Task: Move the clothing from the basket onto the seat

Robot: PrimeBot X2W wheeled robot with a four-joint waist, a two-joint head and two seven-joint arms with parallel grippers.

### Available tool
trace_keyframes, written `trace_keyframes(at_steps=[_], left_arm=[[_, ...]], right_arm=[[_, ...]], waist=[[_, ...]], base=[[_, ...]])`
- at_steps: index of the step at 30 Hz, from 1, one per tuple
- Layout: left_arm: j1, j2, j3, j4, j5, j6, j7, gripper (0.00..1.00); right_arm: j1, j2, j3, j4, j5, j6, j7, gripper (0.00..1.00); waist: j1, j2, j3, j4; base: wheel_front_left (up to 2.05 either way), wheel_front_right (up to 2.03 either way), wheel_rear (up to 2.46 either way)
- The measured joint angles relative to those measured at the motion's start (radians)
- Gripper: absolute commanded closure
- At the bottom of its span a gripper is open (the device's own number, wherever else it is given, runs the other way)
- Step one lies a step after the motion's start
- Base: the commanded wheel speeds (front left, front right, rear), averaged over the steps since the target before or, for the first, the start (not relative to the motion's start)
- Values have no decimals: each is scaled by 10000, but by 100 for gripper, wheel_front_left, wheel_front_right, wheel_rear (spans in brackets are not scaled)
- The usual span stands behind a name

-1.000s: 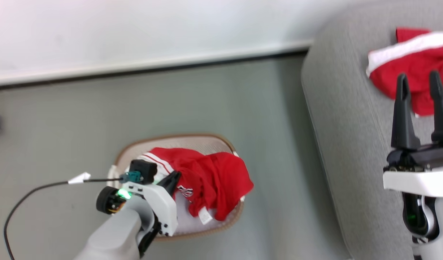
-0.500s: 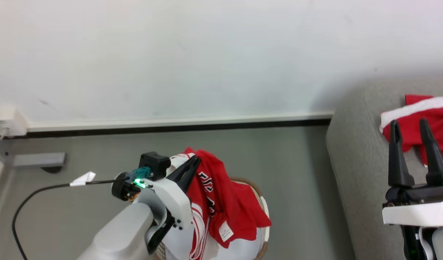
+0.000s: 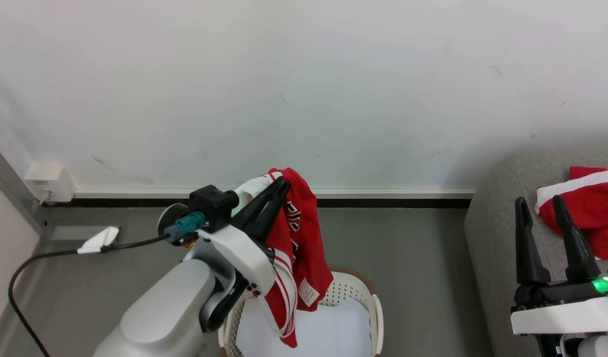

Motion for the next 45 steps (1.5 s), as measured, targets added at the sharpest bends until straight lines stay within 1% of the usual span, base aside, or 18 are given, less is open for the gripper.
trace_keyframes(at_steps=[7,11,14,18,21,24,28,30,36,38,41,45], left_arm=[[-101,270,180,-920,-23,332,163,100],[-100,399,255,-1275,-50,428,249,100],[-91,447,253,-1450,-77,479,309,100],[-96,439,182,-1595,-77,514,360,100],[-165,337,73,-1613,-71,510,424,100],[-360,201,15,-1651,-54,497,464,100],[-446,102,-73,-1684,-48,466,487,100],[-485,-42,-167,-1695,-46,428,495,100],[-647,-405,-420,-1655,-46,316,558,100],[-703,-564,-558,-1645,-44,230,570,100],[-738,-813,-731,-1668,-48,92,600,100],[-712,-1055,-1012,-1753,-82,-44,709,100]], right_arm=[[61,-2,221,27,21,0,0,0],[61,-38,445,36,67,0,0,0],[54,-84,918,21,184,0,0,0],[-10,-242,1950,12,247,2,0,0],[-56,-435,2729,247,270,0,0,0],[-306,-510,3584,832,253,0,0,0],[-1062,-541,4771,2148,351,2,2,0],[-1592,-468,5317,2780,464,2,4,0],[-2649,10,6381,4180,888,2,-2,0],[-2866,150,6648,4686,978,0,0,0],[-3189,268,6715,5371,1007,2,0,0],[-3592,443,6203,6569,504,2,0,0]], waist=[[1,0,-2,-129],[1,0,-2,-222],[1,0,-12,-267],[2,0,-17,-263],[2,1,-22,-184],[2,0,-45,-77],[2,0,-74,57],[2,0,-86,156],[2,0,-129,577],[2,0,-148,744],[2,0,-176,1000],[2,0,-208,1319]], base=[[0,0,0],[0,0,0],[0,0,0],[0,0,0],[0,0,0],[0,0,0],[0,0,0],[0,0,0],[0,0,0],[0,0,0],[0,0,0],[0,0,0]])
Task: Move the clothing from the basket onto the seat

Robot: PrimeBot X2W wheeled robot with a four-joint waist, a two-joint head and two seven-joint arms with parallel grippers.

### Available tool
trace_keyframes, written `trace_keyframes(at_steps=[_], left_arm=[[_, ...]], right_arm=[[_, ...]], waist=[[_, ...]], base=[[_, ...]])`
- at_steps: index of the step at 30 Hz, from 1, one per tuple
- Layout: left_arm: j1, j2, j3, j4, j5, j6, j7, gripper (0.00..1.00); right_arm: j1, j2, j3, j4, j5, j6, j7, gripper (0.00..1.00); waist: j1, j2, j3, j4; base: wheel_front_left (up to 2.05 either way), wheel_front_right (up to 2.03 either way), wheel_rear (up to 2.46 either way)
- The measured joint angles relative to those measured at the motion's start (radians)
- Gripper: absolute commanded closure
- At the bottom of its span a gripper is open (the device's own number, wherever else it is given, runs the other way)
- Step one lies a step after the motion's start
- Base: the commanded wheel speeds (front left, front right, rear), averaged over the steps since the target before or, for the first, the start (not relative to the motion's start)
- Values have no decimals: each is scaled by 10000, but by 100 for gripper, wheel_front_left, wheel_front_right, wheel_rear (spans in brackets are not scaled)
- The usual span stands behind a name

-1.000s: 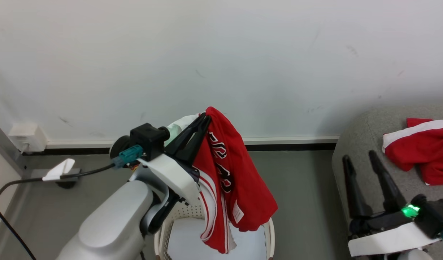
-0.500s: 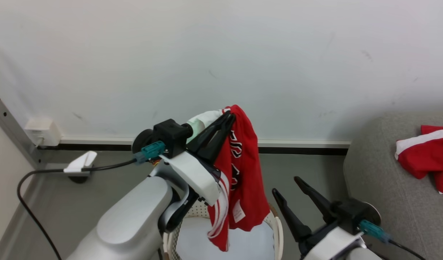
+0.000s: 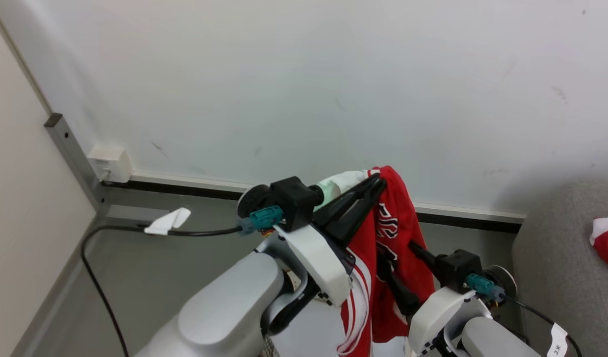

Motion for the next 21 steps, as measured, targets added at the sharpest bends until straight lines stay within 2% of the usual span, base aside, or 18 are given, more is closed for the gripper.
trace_keyframes(at_steps=[4,11,13,21], left_arm=[[115,-151,-286,-161,-73,-109,132,100],[190,-290,-575,-403,-138,-228,295,100],[196,-290,-596,-416,-155,-238,299,100],[241,-148,-430,-198,-303,-157,284,100]], right_arm=[[-225,257,-349,633,-238,-2,0,0],[-527,405,-332,1131,-274,-2,0,0],[-531,418,-318,1158,-207,0,0,100],[-519,391,-391,802,31,-2,2,100]], waist=[[0,0,-23,315],[0,0,-45,759],[0,0,-51,833],[0,0,-70,858]], base=[[0,0,0],[0,0,0],[0,0,0],[0,0,0]])
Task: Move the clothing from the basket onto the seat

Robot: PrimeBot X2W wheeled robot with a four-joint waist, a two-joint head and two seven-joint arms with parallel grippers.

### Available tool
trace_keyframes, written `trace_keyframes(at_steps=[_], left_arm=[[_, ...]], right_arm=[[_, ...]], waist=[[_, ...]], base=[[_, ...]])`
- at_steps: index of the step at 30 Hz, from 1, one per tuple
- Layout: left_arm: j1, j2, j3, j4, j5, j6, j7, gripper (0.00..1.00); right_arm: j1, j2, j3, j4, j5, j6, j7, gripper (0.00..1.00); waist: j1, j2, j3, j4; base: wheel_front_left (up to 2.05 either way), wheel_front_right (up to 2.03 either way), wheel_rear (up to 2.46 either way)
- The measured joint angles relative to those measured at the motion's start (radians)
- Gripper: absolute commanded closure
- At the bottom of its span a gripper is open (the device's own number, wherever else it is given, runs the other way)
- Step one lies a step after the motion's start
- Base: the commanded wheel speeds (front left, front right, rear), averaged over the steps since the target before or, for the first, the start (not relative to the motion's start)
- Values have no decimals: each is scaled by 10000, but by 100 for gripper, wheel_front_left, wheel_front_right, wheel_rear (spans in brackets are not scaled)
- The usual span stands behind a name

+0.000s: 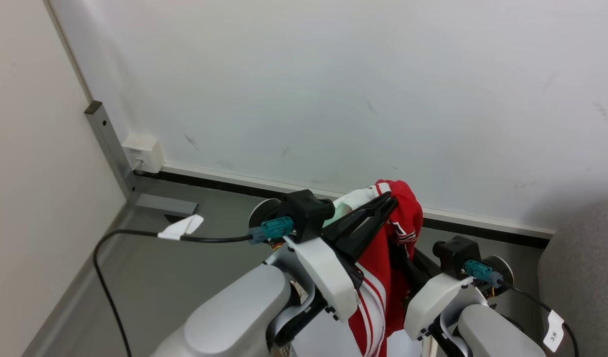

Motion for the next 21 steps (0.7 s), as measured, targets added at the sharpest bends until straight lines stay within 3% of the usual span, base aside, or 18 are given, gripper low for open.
trace_keyframes(at_steps=[4,14,15,17,18,19,21], left_arm=[[38,134,96,205,-40,73,-75,100],[838,516,33,855,-339,94,-249,100],[891,516,-12,876,-368,84,-255,79],[989,506,-88,903,-378,82,-324,52],[1028,500,-100,909,-378,82,-337,7],[1052,495,-109,907,-378,81,-351,0],[1068,485,-146,894,-378,79,-426,0]], right_arm=[[59,-98,-366,-372,-33,0,2,100],[842,-339,-2732,-2013,-905,0,2,100],[891,-353,-2851,-2194,-949,2,0,100],[985,-357,-3045,-2550,-970,2,0,100],[1026,-355,-3143,-2686,-943,2,0,100],[1043,-368,-3196,-2826,-930,2,0,100],[1042,-395,-3308,-3066,-815,0,2,100]], waist=[[0,0,-10,-101],[0,1,23,-591],[0,0,30,-661],[0,0,46,-828],[0,0,54,-920],[0,0,64,-1021],[0,0,84,-1233]], base=[[0,0,0],[0,0,0],[0,0,0],[0,0,0],[0,0,0],[0,0,0],[0,0,0]])
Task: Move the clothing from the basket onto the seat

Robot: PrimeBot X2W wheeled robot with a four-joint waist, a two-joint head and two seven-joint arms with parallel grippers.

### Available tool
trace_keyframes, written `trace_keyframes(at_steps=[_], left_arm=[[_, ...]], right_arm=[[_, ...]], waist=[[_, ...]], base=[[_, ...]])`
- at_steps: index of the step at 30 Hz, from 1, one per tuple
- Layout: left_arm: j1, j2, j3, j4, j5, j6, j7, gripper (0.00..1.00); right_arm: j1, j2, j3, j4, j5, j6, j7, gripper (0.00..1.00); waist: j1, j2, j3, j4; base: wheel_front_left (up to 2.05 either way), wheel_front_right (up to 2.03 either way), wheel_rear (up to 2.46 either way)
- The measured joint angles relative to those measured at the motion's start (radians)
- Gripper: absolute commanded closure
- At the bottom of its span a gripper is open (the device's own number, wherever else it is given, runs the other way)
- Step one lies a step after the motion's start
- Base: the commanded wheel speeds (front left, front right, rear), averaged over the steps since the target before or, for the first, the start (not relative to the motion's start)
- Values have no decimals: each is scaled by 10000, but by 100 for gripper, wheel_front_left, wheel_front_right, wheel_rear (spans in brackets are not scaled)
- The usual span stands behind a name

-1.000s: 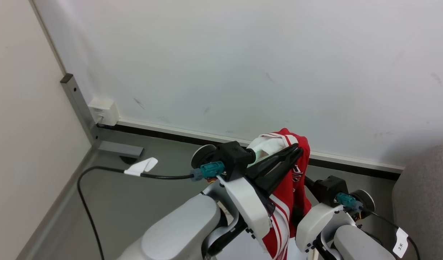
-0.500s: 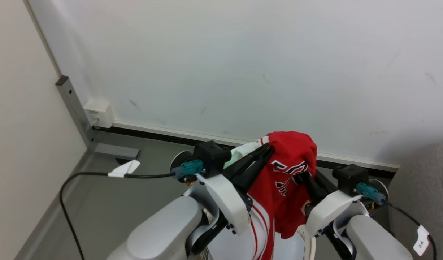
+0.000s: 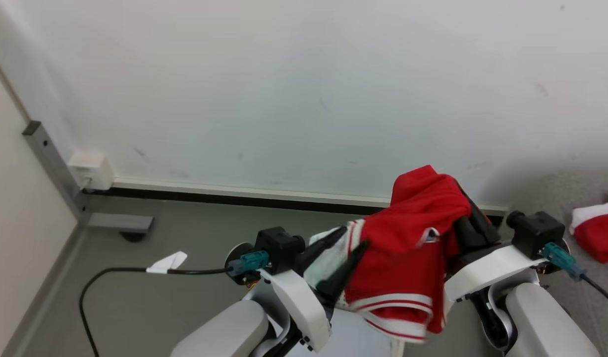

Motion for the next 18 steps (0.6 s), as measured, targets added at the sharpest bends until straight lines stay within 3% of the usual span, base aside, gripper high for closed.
trace_keyframes(at_steps=[18], left_arm=[[-151,213,29,-136,232,107,-267,0]], right_arm=[[166,-1156,-1099,-2456,723,0,-2,100]], waist=[[0,1,360,-2553]], base=[[0,0,0]])
